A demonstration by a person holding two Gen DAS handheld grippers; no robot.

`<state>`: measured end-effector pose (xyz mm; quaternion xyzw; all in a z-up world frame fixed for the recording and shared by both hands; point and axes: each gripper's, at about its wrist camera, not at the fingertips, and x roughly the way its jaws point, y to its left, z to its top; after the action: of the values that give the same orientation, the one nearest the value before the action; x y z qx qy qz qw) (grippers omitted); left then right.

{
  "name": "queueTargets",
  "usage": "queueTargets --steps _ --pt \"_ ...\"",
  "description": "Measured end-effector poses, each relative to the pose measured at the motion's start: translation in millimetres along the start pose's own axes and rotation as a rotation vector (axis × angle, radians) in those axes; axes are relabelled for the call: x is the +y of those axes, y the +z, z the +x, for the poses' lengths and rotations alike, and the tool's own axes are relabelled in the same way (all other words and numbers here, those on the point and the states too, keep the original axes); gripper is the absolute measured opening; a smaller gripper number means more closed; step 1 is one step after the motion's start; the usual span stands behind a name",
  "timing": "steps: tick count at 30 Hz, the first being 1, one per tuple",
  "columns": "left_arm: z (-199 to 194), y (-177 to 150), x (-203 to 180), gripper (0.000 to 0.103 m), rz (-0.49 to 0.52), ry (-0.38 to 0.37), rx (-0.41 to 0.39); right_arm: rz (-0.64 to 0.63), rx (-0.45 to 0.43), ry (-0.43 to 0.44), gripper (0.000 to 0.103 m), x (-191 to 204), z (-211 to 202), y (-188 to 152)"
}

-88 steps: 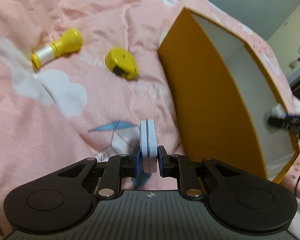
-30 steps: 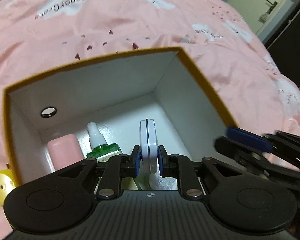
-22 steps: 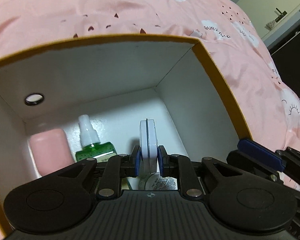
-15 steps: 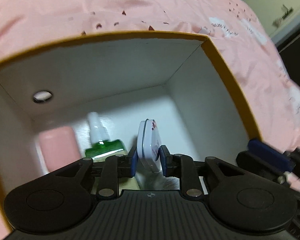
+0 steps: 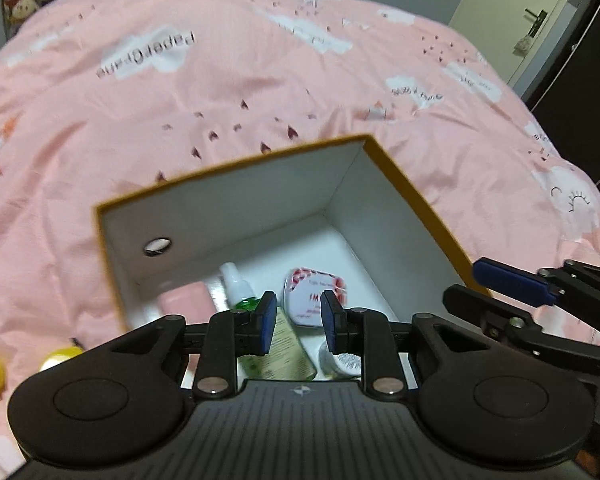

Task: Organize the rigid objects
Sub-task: 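Open both tools to drop the tin and jar into the box, then withdraw, then grasp the yellow-capped stick bottle with the left tool while the right tool grasps the yellow tape measure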

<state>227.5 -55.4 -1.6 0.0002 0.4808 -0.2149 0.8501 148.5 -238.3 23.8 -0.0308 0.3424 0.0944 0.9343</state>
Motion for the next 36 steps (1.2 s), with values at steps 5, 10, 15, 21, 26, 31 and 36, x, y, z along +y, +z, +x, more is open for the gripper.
queueTargets --steps 5,10,15,21,26,31,36 --pt "-33.8 -8.7 10.1 0.028 0.006 0.009 -0.041 -0.037 0.014 0.032 0.029 16.1 -4.0 1.2" --pt "-71.9 -17.7 26.7 0.028 0.051 0.04 -0.073 -0.036 0.044 0.118 0.029 35.4 -6.9 3.9" --pt "-115.5 -26.0 61.0 0.028 0.063 0.105 -0.106 -0.074 0.043 0.234 0.041 64.0 -14.9 16.5" --pt "-147.8 -39.5 110.0 0.028 0.043 0.199 -0.098 -0.16 0.077 0.391 0.047 110.0 -10.9 37.4" --pt "-152.3 -52.0 137.3 0.028 0.085 0.21 -0.055 -0.255 0.145 0.453 0.05 155.0 7.7 49.5" --pt "-145.0 -60.3 158.2 0.032 0.181 0.23 -0.005 -0.319 0.219 0.505 0.06 195.1 31.8 54.6" --pt "-125.5 -63.1 174.4 0.046 0.263 0.222 0.003 -0.281 0.332 0.486 0.06 215.5 71.1 60.2"
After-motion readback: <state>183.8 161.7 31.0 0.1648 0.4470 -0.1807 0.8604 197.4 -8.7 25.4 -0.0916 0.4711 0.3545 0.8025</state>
